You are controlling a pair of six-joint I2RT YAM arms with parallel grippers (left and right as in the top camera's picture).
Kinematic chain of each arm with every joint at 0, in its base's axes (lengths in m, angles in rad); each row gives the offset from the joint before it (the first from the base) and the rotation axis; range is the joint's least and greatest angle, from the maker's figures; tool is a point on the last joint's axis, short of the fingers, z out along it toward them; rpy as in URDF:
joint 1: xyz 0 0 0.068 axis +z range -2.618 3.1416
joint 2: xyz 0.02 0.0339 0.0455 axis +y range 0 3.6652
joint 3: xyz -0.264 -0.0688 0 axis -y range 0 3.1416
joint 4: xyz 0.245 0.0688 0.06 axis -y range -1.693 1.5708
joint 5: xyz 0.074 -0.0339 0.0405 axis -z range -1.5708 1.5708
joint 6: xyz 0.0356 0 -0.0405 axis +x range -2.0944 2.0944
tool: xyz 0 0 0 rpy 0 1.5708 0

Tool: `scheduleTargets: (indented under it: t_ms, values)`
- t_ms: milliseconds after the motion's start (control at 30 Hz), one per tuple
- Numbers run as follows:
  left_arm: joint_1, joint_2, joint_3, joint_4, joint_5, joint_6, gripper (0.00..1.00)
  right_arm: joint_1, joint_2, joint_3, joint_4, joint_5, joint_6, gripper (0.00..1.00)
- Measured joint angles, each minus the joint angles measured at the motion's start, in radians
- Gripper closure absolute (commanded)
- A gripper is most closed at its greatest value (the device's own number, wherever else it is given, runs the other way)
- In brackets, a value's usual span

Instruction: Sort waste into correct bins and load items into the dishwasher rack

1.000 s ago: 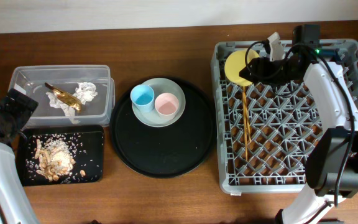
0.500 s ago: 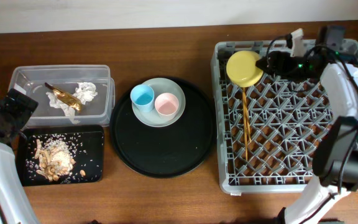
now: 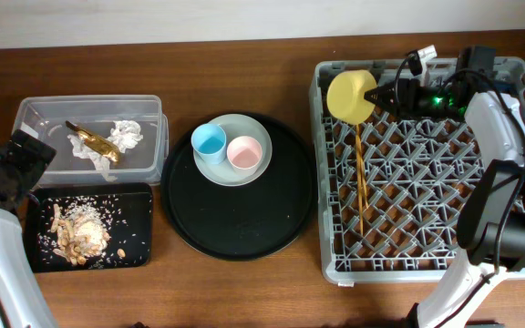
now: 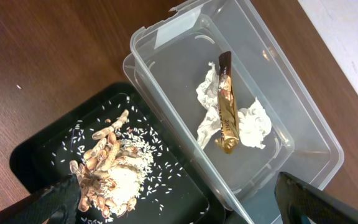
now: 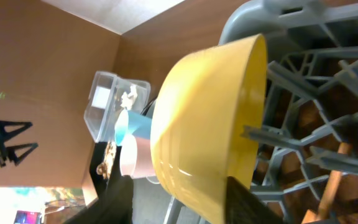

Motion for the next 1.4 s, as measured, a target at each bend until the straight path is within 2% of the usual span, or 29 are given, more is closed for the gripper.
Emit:
scheduleTargets:
  t_ms: [67,133,400,533,667,867,1033,1100,1233,1400]
  values:
    - [0.000,0.000,0.000,0.000,0.000,0.000,0.01,0.000,0.000,0.000,-0.027,-0.004,-0.034,0.65]
    - [0.000,0.000,0.000,0.000,0.000,0.000,0.01,0.000,0.000,0.000,-0.034,-0.004,-0.053,0.74]
    - [0.000,0.000,0.000,0.000,0.000,0.000,0.01,0.059,0.000,0.000,0.002,0.009,-0.123,0.76]
    - [0.000,0.000,0.000,0.000,0.000,0.000,0.01,0.092,0.000,0.000,0.014,0.050,-0.131,0.96]
    - [0.000,0.000,0.000,0.000,0.000,0.000,0.01,0.095,0.000,0.000,0.032,0.015,-0.134,0.96]
    - [0.000,0.000,0.000,0.000,0.000,0.000,0.01,0.037,-0.003,0.095,0.000,-0.225,-0.118,0.96]
    - [0.000,0.000,0.000,0.000,0.000,0.000,0.01,-0.111,-0.066,0.109,-0.199,-0.230,-0.117,0.96]
    - [0.000,0.000,0.000,0.001,0.000,0.000,0.01,-0.160,-0.069,0.112,-0.334,-0.158,-0.195,0.96]
    - [0.000,0.000,0.000,0.000,0.000,0.000,0.01,-0.163,-0.070,0.114,-0.589,-0.075,-0.443,0.96]
    - [0.000,0.000,0.000,0.000,0.000,0.000,0.01,-0.163,-0.071,0.114,-0.764,-0.016,-0.676,0.96]
